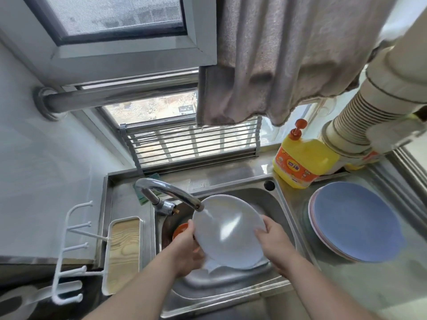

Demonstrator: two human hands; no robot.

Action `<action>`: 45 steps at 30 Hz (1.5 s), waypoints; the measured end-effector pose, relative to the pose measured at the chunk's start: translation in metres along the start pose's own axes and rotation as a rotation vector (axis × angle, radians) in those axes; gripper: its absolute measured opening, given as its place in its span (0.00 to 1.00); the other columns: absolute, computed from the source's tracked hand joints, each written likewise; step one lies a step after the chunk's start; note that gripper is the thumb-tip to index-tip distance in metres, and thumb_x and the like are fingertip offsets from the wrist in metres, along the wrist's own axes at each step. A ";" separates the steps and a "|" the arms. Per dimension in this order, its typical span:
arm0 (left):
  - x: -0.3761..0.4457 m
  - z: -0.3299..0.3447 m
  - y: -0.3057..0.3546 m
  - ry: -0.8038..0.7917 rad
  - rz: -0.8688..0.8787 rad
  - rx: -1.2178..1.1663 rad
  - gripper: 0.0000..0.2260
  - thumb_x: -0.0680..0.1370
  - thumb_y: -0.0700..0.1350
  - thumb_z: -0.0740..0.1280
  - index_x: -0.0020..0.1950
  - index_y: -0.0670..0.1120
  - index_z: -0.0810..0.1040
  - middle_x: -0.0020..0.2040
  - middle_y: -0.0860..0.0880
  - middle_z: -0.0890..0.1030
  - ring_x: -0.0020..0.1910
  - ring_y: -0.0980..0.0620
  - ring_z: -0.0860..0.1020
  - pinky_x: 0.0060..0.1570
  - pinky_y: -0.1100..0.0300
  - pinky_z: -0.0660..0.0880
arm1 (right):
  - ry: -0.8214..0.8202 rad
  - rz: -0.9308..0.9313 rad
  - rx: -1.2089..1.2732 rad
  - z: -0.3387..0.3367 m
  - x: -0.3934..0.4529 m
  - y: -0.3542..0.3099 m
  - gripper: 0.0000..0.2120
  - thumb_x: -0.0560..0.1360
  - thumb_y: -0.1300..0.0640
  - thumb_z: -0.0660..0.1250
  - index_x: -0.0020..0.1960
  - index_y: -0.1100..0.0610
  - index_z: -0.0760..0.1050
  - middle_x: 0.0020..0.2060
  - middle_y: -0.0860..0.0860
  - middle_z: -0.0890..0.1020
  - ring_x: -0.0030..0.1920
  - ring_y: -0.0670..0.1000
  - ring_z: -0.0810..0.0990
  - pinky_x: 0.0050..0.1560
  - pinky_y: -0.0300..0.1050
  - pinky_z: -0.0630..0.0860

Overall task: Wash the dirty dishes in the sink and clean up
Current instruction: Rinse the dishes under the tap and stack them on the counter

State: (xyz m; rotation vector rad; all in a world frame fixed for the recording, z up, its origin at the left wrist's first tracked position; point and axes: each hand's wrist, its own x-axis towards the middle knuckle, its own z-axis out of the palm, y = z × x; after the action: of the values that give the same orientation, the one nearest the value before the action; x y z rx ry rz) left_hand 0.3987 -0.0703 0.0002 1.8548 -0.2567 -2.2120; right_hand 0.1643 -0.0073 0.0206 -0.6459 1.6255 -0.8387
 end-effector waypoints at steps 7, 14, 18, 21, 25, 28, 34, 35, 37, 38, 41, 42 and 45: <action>0.005 -0.003 -0.007 -0.144 -0.071 -0.355 0.21 0.87 0.49 0.56 0.65 0.31 0.74 0.49 0.35 0.83 0.44 0.35 0.84 0.44 0.43 0.83 | -0.010 -0.402 -0.658 -0.022 -0.015 0.013 0.20 0.81 0.63 0.66 0.62 0.41 0.84 0.63 0.44 0.84 0.63 0.43 0.78 0.65 0.37 0.72; -0.010 0.018 -0.026 -0.222 -0.134 -0.281 0.15 0.86 0.36 0.59 0.71 0.31 0.74 0.63 0.32 0.82 0.52 0.36 0.86 0.47 0.40 0.84 | 0.106 -0.364 -1.088 -0.060 -0.033 0.039 0.30 0.81 0.64 0.59 0.77 0.39 0.68 0.76 0.43 0.69 0.74 0.49 0.67 0.71 0.42 0.67; -0.023 0.034 -0.032 -0.212 -0.044 -0.111 0.14 0.86 0.34 0.61 0.69 0.44 0.77 0.61 0.36 0.84 0.52 0.37 0.87 0.40 0.46 0.85 | 0.171 -0.346 -1.085 -0.084 -0.038 0.056 0.32 0.82 0.62 0.61 0.81 0.40 0.59 0.81 0.44 0.61 0.78 0.48 0.59 0.76 0.43 0.65; -0.036 0.051 -0.032 -0.150 -0.005 -0.067 0.15 0.83 0.31 0.64 0.65 0.47 0.77 0.61 0.35 0.83 0.55 0.35 0.85 0.41 0.46 0.85 | 0.195 -0.396 -1.105 -0.101 -0.039 0.063 0.33 0.82 0.62 0.64 0.82 0.42 0.59 0.81 0.47 0.62 0.79 0.53 0.60 0.77 0.48 0.62; -0.045 0.074 -0.035 -0.101 -0.005 -0.066 0.13 0.83 0.35 0.67 0.67 0.45 0.79 0.57 0.40 0.84 0.49 0.43 0.83 0.34 0.54 0.82 | 0.197 -0.473 -1.049 -0.119 -0.035 0.049 0.27 0.83 0.62 0.63 0.79 0.46 0.67 0.75 0.44 0.73 0.70 0.55 0.73 0.72 0.50 0.69; -0.051 0.087 -0.034 -0.052 0.041 -0.135 0.14 0.82 0.39 0.70 0.65 0.34 0.79 0.48 0.41 0.84 0.42 0.47 0.82 0.30 0.58 0.81 | 0.168 -0.547 -0.944 -0.126 -0.026 0.040 0.24 0.82 0.62 0.64 0.75 0.47 0.74 0.67 0.45 0.81 0.63 0.54 0.80 0.63 0.49 0.77; -0.061 0.129 -0.028 0.018 0.167 -0.238 0.17 0.84 0.51 0.68 0.63 0.37 0.81 0.41 0.43 0.83 0.42 0.47 0.80 0.40 0.54 0.80 | 0.125 -0.439 -0.860 -0.147 -0.022 0.019 0.20 0.82 0.58 0.62 0.68 0.39 0.78 0.56 0.43 0.86 0.54 0.51 0.83 0.51 0.48 0.78; -0.062 0.139 -0.026 0.032 0.214 -0.256 0.19 0.85 0.56 0.64 0.61 0.40 0.81 0.43 0.44 0.82 0.42 0.47 0.78 0.43 0.53 0.78 | 0.171 -0.427 -0.804 -0.154 -0.021 0.016 0.16 0.82 0.56 0.62 0.63 0.40 0.80 0.50 0.43 0.86 0.50 0.52 0.84 0.47 0.48 0.76; -0.059 0.161 -0.018 0.076 0.320 -0.281 0.23 0.86 0.61 0.57 0.60 0.43 0.80 0.49 0.43 0.81 0.45 0.46 0.78 0.45 0.51 0.77 | 0.229 -0.291 -0.617 -0.173 -0.015 0.012 0.07 0.84 0.53 0.62 0.53 0.46 0.79 0.41 0.44 0.85 0.45 0.54 0.85 0.44 0.49 0.77; -0.055 0.174 -0.016 0.115 0.360 -0.251 0.22 0.87 0.60 0.57 0.60 0.43 0.80 0.52 0.43 0.80 0.46 0.45 0.79 0.45 0.51 0.77 | 0.239 -0.207 -0.457 -0.185 -0.011 0.013 0.06 0.84 0.52 0.62 0.53 0.50 0.78 0.41 0.46 0.85 0.43 0.55 0.87 0.46 0.52 0.80; -0.041 0.217 -0.022 0.112 0.362 0.026 0.15 0.86 0.56 0.61 0.65 0.49 0.78 0.57 0.47 0.81 0.52 0.45 0.81 0.51 0.51 0.79 | 0.195 -0.025 0.005 -0.227 -0.013 0.020 0.08 0.84 0.58 0.63 0.62 0.59 0.76 0.47 0.59 0.86 0.40 0.62 0.88 0.46 0.61 0.85; -0.038 0.232 -0.026 0.048 0.339 0.107 0.13 0.86 0.56 0.62 0.66 0.51 0.78 0.56 0.48 0.83 0.53 0.45 0.81 0.53 0.51 0.79 | 0.168 0.033 0.124 -0.241 -0.018 0.025 0.09 0.85 0.60 0.63 0.64 0.59 0.76 0.50 0.60 0.85 0.42 0.64 0.87 0.48 0.64 0.84; -0.034 0.274 -0.039 -0.167 0.257 0.180 0.14 0.85 0.54 0.65 0.63 0.47 0.81 0.49 0.46 0.84 0.46 0.45 0.80 0.48 0.53 0.77 | 0.117 0.199 0.344 -0.277 -0.035 0.041 0.10 0.86 0.61 0.61 0.66 0.54 0.74 0.54 0.60 0.84 0.41 0.61 0.84 0.47 0.59 0.84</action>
State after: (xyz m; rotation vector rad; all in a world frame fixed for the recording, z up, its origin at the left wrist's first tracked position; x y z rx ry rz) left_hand 0.1317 -0.0283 0.0698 1.6123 -0.7046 -2.2242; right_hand -0.0979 0.0956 0.0375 -0.1937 1.5690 -0.9917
